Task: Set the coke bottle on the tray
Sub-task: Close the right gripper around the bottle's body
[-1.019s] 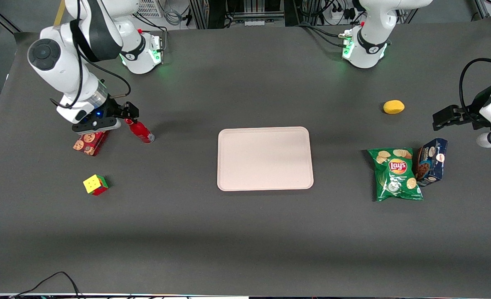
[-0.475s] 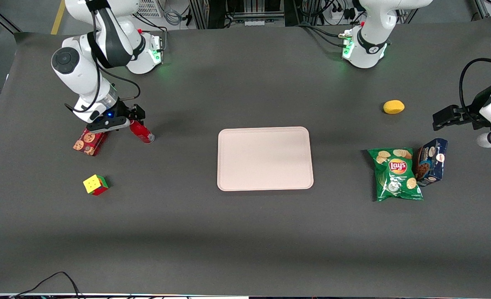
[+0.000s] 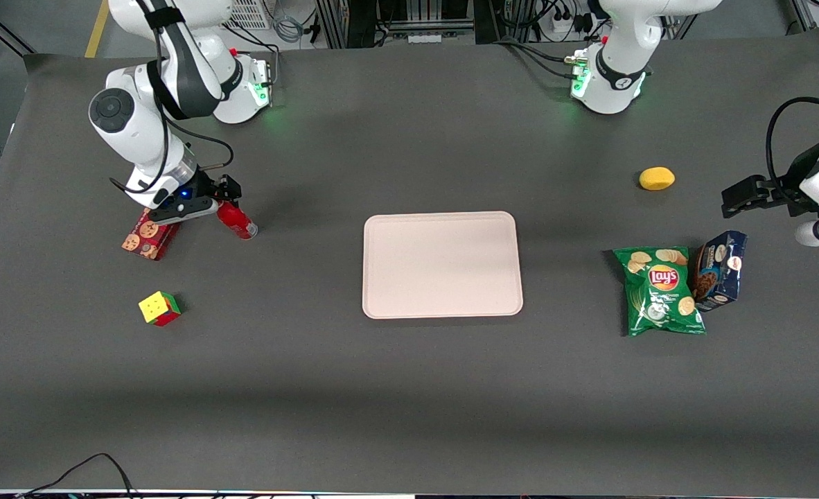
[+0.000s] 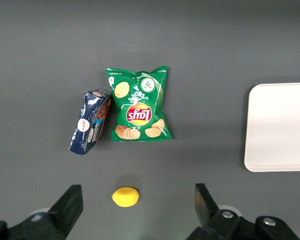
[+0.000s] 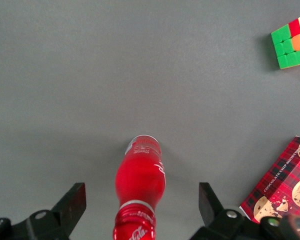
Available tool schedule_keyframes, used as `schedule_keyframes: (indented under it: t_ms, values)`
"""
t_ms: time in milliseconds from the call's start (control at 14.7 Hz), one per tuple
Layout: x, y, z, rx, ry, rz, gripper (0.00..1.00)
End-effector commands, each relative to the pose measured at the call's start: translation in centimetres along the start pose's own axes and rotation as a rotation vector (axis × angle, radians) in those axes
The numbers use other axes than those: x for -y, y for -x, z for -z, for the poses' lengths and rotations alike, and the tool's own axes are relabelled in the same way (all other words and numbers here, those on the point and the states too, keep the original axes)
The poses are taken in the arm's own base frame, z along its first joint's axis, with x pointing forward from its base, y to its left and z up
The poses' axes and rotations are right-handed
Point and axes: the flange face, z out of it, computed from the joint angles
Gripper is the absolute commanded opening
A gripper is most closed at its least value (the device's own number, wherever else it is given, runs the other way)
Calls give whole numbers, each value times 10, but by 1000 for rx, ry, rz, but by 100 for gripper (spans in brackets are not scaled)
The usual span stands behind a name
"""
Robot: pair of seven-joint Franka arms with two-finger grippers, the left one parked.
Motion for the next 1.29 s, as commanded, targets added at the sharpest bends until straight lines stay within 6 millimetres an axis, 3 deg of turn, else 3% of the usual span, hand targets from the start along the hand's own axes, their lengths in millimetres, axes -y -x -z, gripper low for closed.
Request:
schedule_keyframes:
  t_ms: [0, 272, 407, 475, 611, 679, 951, 1086, 1222]
  values:
    - [-3, -1, -11, 5, -6, 27, 100]
    - [-3, -1, -14, 11, -7, 27, 100]
    - [-3, -1, -14, 14, -8, 27, 93]
    - [-3, -1, -14, 17, -8, 27, 84]
    - [-2, 0, -15, 31, -9, 29, 56]
    - [-2, 0, -15, 36, -9, 27, 47]
    - [-2, -1, -14, 34, -9, 25, 26]
    - [-2, 0, -14, 37, -9, 27, 2]
    - [-1, -2, -12, 31, -8, 32, 0]
